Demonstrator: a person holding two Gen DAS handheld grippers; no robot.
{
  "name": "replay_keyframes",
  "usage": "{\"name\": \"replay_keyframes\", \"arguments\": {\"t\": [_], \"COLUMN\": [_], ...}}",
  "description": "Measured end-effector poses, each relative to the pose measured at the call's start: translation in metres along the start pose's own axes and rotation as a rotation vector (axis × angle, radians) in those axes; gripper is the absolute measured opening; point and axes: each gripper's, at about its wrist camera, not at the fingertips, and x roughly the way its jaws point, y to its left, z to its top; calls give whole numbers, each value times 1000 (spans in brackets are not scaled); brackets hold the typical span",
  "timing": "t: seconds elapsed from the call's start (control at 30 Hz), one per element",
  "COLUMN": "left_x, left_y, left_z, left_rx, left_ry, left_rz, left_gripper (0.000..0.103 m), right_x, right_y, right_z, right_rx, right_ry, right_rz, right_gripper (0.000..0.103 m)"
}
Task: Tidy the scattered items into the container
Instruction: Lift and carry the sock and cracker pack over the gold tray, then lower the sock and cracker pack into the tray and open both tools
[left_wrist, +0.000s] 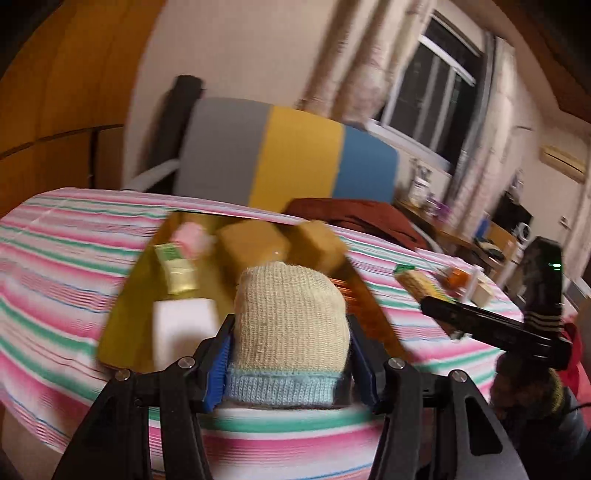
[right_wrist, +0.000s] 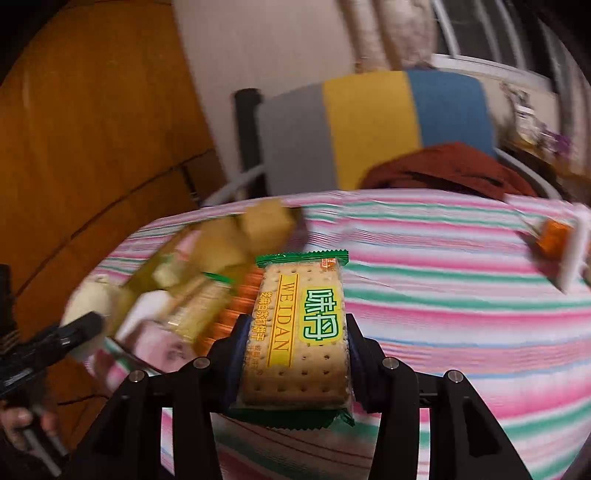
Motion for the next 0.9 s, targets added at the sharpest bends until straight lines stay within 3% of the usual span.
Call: {"name": "replay_keyframes", "arguments": {"t": [0.2, 0.4, 0.6, 0.8, 0.9], "left_x": [9, 30, 53, 44, 37], "left_y": [42, 69, 77, 74, 74], "left_z": [11, 21, 14, 7, 7], "left_rx": [40, 31, 14, 32, 25], "left_ry": [17, 57, 128, 102, 79], "left_rz": [85, 81, 56, 68, 80], "left_gripper": [56, 57, 57, 69, 69], "right_x": [32, 70, 107, 138, 143], "right_y": [49, 84, 104, 118, 119], "right_z": [12, 21, 32, 30, 24], "right_rx": [-57, -91, -80, -53, -34], "right_ry": [53, 112, 150, 215, 245], "right_rz": [105, 126, 128, 178, 220], "right_gripper": [48, 48, 48, 49, 50]}}
